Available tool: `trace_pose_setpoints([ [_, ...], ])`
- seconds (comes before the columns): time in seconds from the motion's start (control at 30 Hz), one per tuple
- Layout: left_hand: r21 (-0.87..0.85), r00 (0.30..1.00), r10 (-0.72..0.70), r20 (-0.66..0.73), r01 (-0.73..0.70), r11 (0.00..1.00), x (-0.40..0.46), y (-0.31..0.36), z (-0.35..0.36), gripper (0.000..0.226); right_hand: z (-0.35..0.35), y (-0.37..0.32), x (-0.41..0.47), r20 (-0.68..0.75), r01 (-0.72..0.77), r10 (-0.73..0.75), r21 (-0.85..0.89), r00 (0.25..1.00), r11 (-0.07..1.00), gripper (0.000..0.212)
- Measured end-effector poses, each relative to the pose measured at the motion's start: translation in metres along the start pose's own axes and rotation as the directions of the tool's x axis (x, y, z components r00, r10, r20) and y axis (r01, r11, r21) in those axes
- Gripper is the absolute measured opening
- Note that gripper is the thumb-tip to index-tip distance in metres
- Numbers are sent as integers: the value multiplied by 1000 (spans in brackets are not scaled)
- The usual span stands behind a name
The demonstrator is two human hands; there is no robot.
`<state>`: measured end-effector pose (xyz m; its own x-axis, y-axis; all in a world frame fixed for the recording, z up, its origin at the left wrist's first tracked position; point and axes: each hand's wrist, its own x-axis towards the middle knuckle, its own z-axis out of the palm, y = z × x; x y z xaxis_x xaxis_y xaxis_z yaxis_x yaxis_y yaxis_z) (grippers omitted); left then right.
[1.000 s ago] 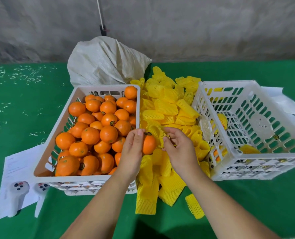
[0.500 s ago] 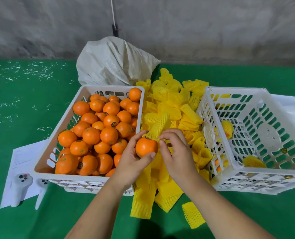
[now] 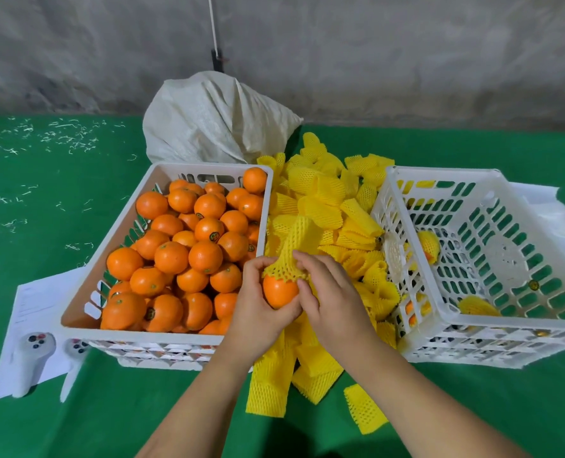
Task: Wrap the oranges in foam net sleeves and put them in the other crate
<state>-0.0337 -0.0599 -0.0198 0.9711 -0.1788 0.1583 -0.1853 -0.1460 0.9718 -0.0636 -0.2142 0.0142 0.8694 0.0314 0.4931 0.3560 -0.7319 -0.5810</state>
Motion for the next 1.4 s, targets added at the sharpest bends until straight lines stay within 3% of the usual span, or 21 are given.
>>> trace_pose_setpoints([
  [0.13,-10,998,57,-8,-57,998,-2,1,0,68,-1,-1,3,-14,-15,14,-54,1000,998,21],
  [0.3,-25,998,55,-14,-55,998,0,5,-4,48,2,-10,-3,-28,69,-71,-85,997,994,24],
  [0.43,-202,982,-26,186,64,977,1,-2,-14,60,8,-18,-3,27,-56,53,124,998,991,34],
  [0.5,-144,963,-18,270,59,988,3,-4,-17,71,8,-19,3,42,-79,73,150,996,986,34],
  [0.63,18,992,47,117,-49,999,5,-9,-13,83,2,-15,18,56,13,-17,77,998,997,33],
  [0.8,-32,1000,16,-25,-17,999,7,-10,-8,81,-18,-4,35,40,205,-202,-130,979,970,27],
  [0.93,-20,997,-22,-69,21,1000,9,-9,-8,73,-15,-8,32,113,323,-310,-127,944,938,27],
  [1.0,-112,998,-30,-49,24,993,7,-7,-8,64,-11,-2,26,106,220,-212,-63,971,974,39],
  [1.07,-245,999,-24,-31,16,969,6,-3,-7,60,-11,6,23,107,-41,30,108,994,993,55],
  [1.13,-299,999,-30,-17,24,954,6,1,-7,57,-10,11,22,217,-238,169,348,962,907,60],
  [1.2,-315,999,-33,8,34,949,6,4,-6,58,-10,14,24,269,-297,179,505,946,810,52],
  [1.3,-318,999,-32,21,37,947,5,4,-8,78,-17,17,28,175,-221,158,451,972,865,39],
  [1.4,-296,998,-40,44,51,954,5,0,-10,86,-15,22,26,5,23,-24,188,1000,982,29],
])
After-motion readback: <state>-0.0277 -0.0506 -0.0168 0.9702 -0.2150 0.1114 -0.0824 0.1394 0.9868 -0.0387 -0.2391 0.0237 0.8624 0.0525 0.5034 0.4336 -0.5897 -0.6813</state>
